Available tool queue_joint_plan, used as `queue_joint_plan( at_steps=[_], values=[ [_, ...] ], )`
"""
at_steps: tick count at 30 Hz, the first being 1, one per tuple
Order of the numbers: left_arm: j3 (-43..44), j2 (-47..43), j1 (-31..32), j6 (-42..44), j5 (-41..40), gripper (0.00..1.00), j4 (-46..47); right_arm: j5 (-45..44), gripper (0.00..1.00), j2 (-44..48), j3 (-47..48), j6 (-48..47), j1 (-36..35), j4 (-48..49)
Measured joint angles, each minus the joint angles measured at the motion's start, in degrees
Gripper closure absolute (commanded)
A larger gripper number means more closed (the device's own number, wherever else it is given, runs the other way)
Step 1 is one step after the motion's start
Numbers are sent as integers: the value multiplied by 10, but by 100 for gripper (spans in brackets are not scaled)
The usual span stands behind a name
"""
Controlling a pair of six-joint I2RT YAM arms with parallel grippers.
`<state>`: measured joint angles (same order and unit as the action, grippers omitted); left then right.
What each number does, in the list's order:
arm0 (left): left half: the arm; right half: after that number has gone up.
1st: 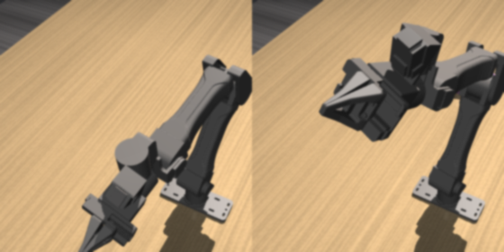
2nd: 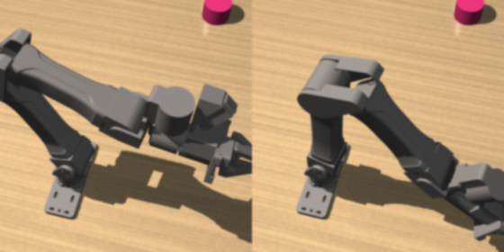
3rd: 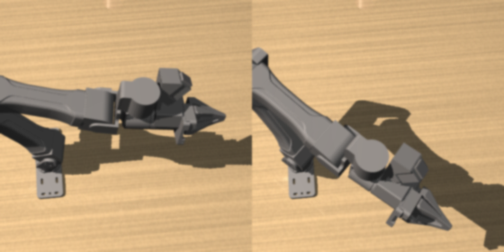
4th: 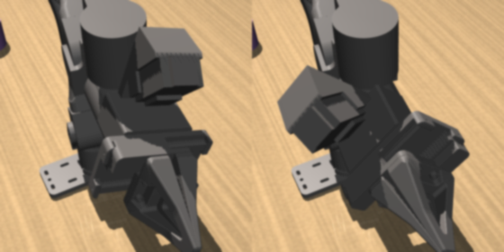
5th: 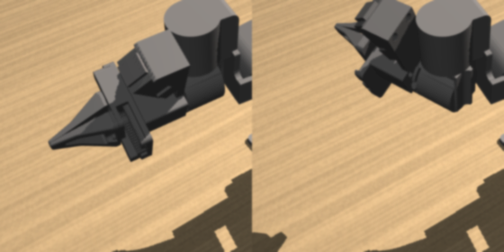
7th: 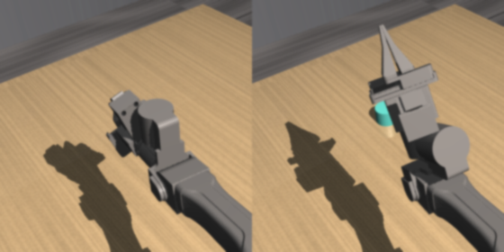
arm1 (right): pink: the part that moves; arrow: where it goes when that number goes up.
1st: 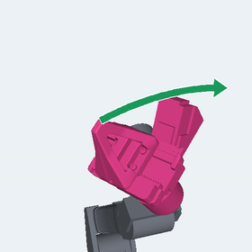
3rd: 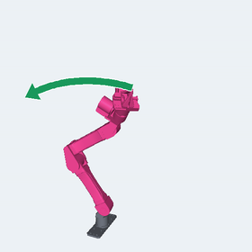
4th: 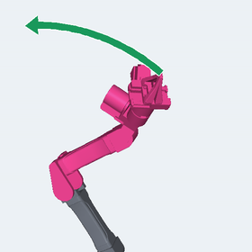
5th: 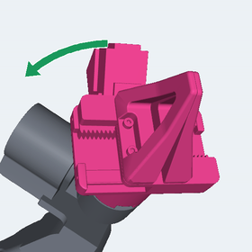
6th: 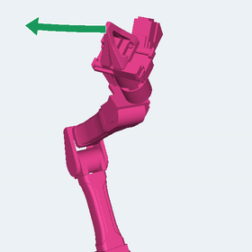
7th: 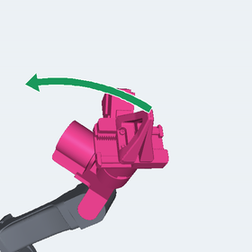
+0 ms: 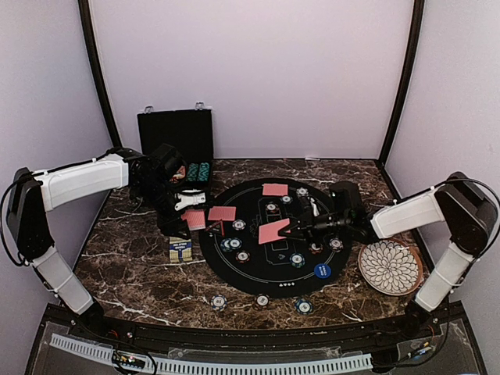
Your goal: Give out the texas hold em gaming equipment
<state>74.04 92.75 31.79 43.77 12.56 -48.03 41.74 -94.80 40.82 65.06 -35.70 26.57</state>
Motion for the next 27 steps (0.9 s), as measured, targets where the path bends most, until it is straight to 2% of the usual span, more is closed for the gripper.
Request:
queue_joint_plan(
  at_steps=[7,10,13,16,27],
  values=[
    [0,0,0,0,0,100,0,-11,99,16,-18,-76,1,-121],
    [0,0,0,0,0,100,0,-17,89,16,-18,-96,1,-149],
    [0,0,0,0,0,100,0,-27,73,15,-17,-114,1,-173],
    [0,0,0,0,1,100,0,-40,64,15,-10,-133,1,-206],
    [0,0,0,1,1,100,0,-141,45,36,70,-217,0,-407]
  ],
)
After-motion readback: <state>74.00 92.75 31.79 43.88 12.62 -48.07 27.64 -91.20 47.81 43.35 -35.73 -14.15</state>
